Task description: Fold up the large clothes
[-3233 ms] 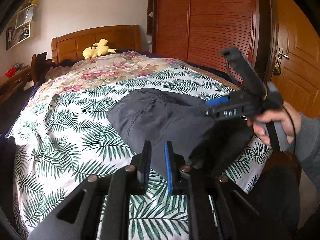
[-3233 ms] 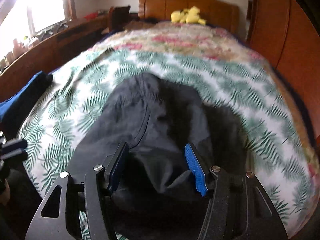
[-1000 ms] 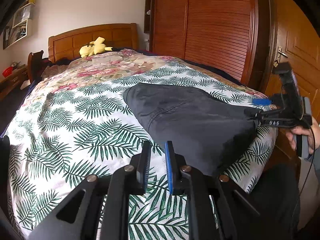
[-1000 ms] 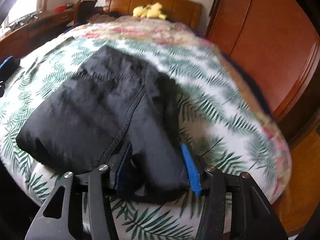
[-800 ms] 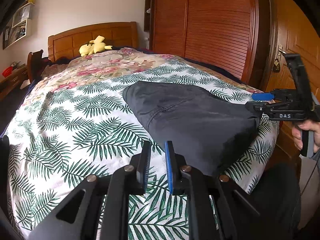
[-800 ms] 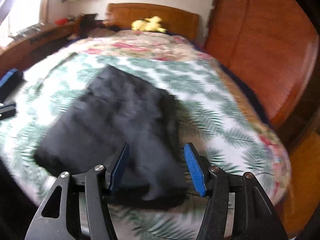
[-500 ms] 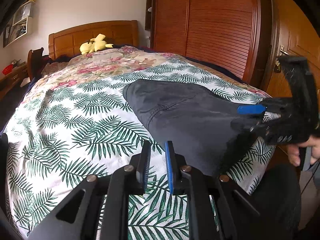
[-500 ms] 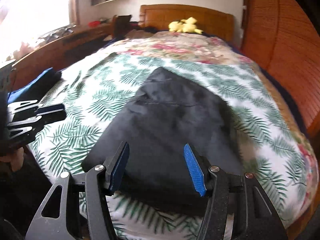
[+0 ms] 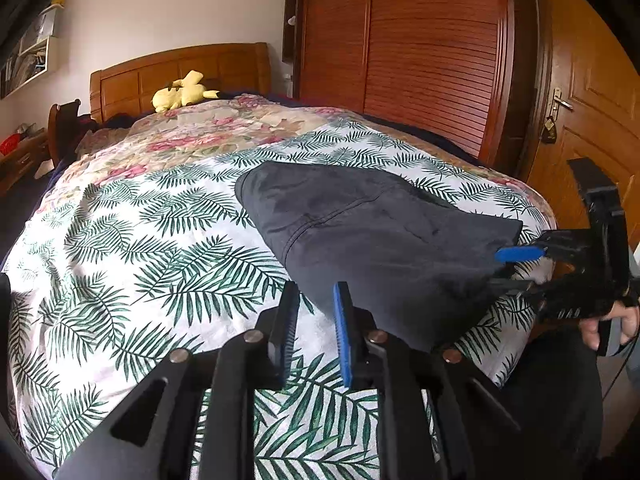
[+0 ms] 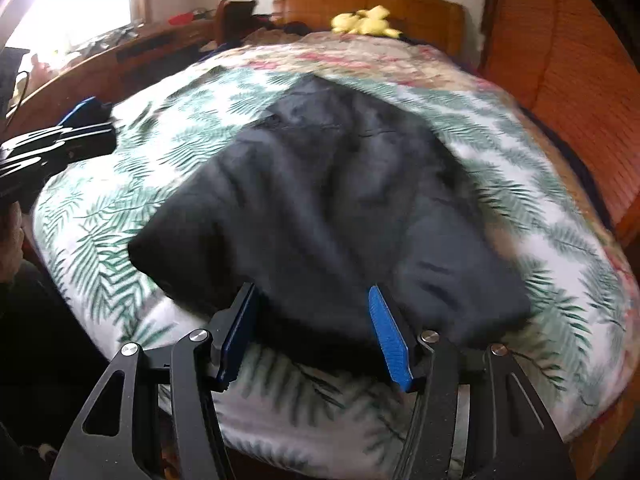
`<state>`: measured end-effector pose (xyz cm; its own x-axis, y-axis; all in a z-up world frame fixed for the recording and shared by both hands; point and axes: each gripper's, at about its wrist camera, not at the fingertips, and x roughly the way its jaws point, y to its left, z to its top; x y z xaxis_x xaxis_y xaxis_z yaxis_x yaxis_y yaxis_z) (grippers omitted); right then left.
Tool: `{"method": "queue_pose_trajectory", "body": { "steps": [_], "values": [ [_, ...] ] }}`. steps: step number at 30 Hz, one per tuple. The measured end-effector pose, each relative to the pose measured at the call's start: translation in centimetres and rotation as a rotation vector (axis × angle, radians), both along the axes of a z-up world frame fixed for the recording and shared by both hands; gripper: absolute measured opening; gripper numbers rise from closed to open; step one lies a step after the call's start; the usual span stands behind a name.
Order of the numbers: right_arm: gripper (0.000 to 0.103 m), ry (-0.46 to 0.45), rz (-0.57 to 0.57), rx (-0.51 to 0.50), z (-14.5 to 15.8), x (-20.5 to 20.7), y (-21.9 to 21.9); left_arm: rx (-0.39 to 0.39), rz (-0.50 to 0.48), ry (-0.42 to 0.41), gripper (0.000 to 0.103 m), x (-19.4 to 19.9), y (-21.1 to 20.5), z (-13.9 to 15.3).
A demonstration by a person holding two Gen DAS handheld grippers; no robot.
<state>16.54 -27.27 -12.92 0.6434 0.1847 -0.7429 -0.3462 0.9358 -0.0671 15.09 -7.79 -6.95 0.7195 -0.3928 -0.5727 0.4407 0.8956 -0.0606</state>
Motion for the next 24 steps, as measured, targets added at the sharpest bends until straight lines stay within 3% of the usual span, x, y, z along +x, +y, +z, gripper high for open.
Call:
{"method": "queue_pose_trajectory", "body": {
  "steps": [8,14,24],
  "values": [
    [0.058,-0.059,-0.160,0.053,1.5,-0.3,-6.4,0.008,-0.030,0.009,0.017,0.5,-1.0,0.8],
    [0.058,-0.057,-0.215,0.076,0.7,0.8,-8.0,0.027,-0.025,-0.006,0.018,2.3,-1.2,1.6],
    [0.064,-0.005,-0.210,0.127,-2.1,2.4,-8.7,0.005,-0.006,0.089,0.021,11.3,-1.8,-0.7]
  ]
}}
